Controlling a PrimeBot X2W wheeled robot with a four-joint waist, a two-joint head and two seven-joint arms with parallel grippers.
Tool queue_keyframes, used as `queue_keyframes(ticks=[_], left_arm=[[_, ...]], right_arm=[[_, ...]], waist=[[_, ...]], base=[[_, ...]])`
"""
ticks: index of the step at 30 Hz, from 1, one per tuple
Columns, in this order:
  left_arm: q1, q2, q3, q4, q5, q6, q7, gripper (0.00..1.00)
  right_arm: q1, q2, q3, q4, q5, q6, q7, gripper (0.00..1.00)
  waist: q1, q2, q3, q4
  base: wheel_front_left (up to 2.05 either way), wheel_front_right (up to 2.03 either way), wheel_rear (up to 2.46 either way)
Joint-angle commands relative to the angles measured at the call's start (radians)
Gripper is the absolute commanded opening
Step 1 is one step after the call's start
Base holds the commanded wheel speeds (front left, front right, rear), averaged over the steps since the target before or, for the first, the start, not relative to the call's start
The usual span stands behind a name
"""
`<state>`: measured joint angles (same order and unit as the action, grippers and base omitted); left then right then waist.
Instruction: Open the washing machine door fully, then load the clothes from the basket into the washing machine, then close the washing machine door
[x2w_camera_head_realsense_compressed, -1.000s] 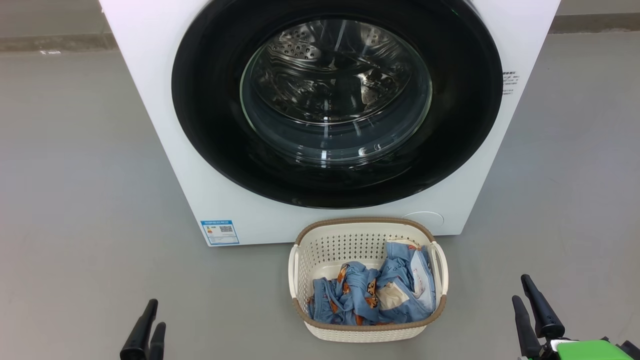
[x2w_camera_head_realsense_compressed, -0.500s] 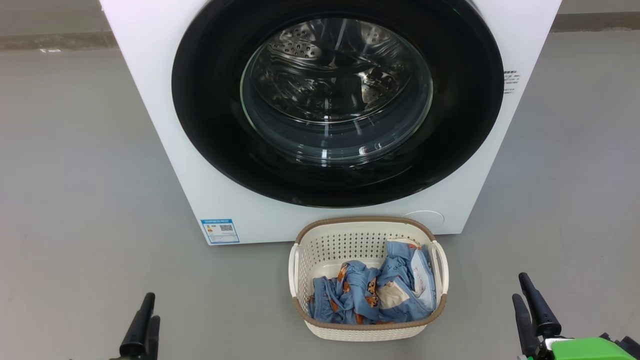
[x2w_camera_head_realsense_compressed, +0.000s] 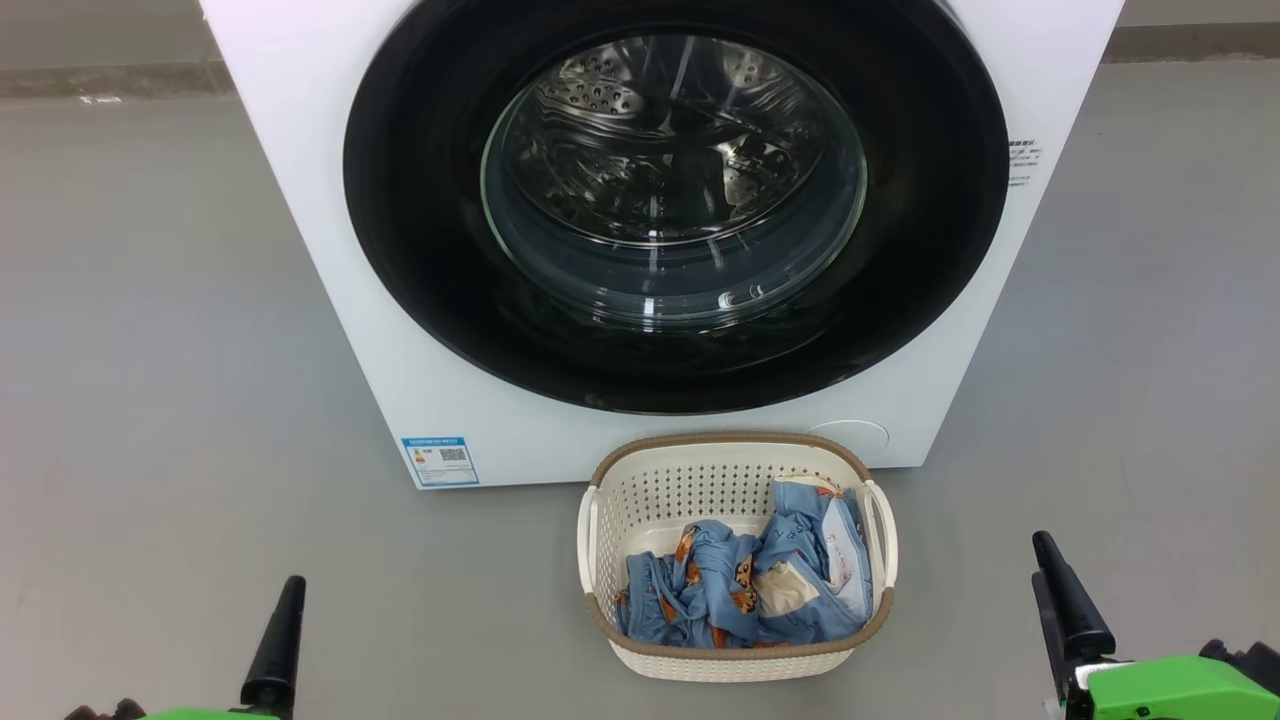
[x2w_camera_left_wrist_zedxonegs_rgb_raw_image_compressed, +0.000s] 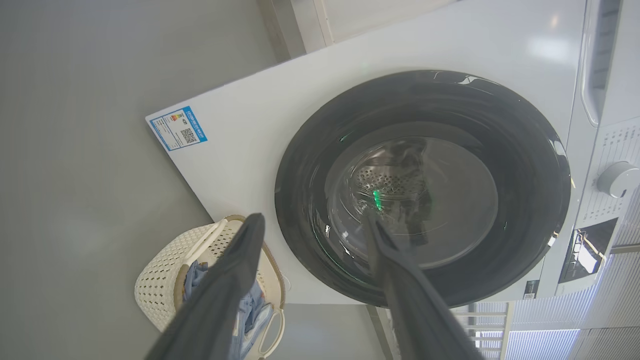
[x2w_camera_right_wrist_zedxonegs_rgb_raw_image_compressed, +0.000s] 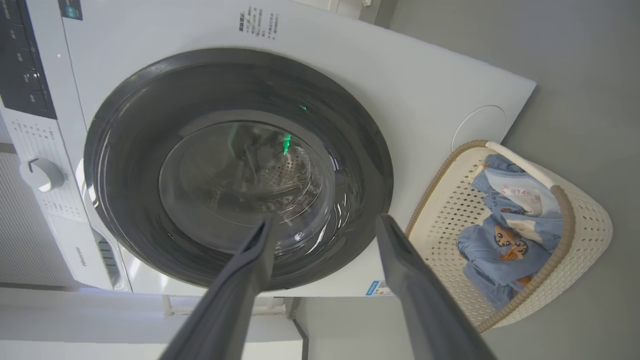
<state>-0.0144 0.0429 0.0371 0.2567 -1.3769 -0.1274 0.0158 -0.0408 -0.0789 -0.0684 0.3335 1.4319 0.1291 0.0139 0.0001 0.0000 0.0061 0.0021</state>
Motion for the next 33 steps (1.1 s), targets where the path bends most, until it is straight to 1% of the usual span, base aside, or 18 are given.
queue_keyframes(ticks=[1,19,33], left_arm=[[-0.02,0.022,0.007,-0.034,0.032,-0.001,-0.015,1.0],[-0.016,0.036,-0.01,-0.052,0.311,-0.002,-0.067,1.0],[-0.01,0.044,-0.021,-0.057,0.479,-0.002,-0.105,1.0]], right_arm=[[-0.041,-0.017,0.014,-0.026,-0.027,0.0,-0.014,1.0],[-0.054,-0.049,0.063,-0.009,-0.267,0.001,-0.067,1.0],[-0.065,-0.073,0.098,0.012,-0.426,0.001,-0.104,1.0]], waist=[[0.0,0.0,0.0,0.0],[0.0,0.0,0.002,0.0],[0.0,0.0,-0.001,-0.001]], base=[[0.0,0.0,0.0],[0.0,0.0,0.0],[0.0,0.0,0.0]])
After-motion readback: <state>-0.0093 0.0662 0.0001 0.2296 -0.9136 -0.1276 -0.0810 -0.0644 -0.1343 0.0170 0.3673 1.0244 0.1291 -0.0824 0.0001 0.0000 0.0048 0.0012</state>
